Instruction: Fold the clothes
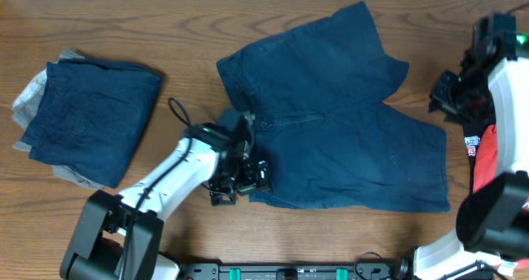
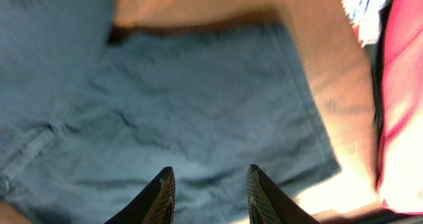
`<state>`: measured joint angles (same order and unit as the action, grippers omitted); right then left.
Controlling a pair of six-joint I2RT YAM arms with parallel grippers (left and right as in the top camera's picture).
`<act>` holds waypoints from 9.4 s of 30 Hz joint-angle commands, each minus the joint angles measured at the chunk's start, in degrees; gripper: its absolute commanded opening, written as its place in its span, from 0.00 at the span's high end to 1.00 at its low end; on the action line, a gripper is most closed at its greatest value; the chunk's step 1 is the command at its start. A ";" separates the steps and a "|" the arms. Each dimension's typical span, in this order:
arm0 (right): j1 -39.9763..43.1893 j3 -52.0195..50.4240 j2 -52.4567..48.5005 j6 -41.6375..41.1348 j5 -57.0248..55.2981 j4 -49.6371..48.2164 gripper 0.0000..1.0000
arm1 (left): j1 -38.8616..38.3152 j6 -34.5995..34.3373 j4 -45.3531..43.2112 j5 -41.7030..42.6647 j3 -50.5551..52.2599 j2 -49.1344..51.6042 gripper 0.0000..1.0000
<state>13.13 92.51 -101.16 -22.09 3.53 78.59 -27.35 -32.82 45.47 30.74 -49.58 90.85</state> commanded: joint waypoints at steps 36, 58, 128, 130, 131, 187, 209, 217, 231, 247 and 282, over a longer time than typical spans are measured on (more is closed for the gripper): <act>6.84 -56.63 34.03 -24.65 -3.72 -25.97 0.38 | -8.55 -25.09 -4.48 -17.77 4.59 -2.71 0.94; 6.84 -68.15 34.03 -33.62 -5.73 -33.90 0.34 | -5.51 -18.18 -3.91 -17.77 4.61 -4.07 0.94; -20.15 -17.57 -5.73 1.14 5.79 -63.60 0.50 | 19.61 -12.76 -29.66 -38.71 1.25 -7.43 0.58; -20.17 -17.57 -5.64 1.36 5.73 -62.27 0.41 | 21.81 -12.11 -28.94 -35.23 1.22 -7.50 0.44; -20.06 -17.57 -5.40 1.36 5.73 -60.87 0.41 | 23.02 -11.74 -27.93 -32.44 1.22 -7.61 0.40; -16.59 -31.43 -4.92 -8.09 0.90 -43.08 0.99 | 19.21 8.81 -17.51 -15.65 3.78 2.40 0.38; -5.64 -27.71 -4.22 -7.85 -10.58 -38.03 0.76 | 19.28 10.69 -14.21 -11.85 4.33 6.91 0.42; -5.57 -25.57 2.80 -6.12 -10.60 -33.40 0.72 | 19.30 12.22 -12.31 -17.55 3.58 -9.55 0.06; -7.76 -25.33 16.41 3.56 -2.19 -26.58 0.62 | 19.30 11.91 -19.43 -23.47 3.61 0.37 0.02; -17.31 -25.38 15.93 16.24 4.85 -28.70 0.81 | 20.13 12.37 -18.23 -8.26 2.01 6.69 0.94; -59.65 -24.72 -14.75 5.86 19.89 -67.43 0.89 | 20.79 10.62 1.36 -5.46 -17.18 -20.52 0.94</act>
<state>-46.65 66.83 -116.18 -14.96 24.75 11.09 -6.83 -21.02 47.53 23.92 -64.97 71.02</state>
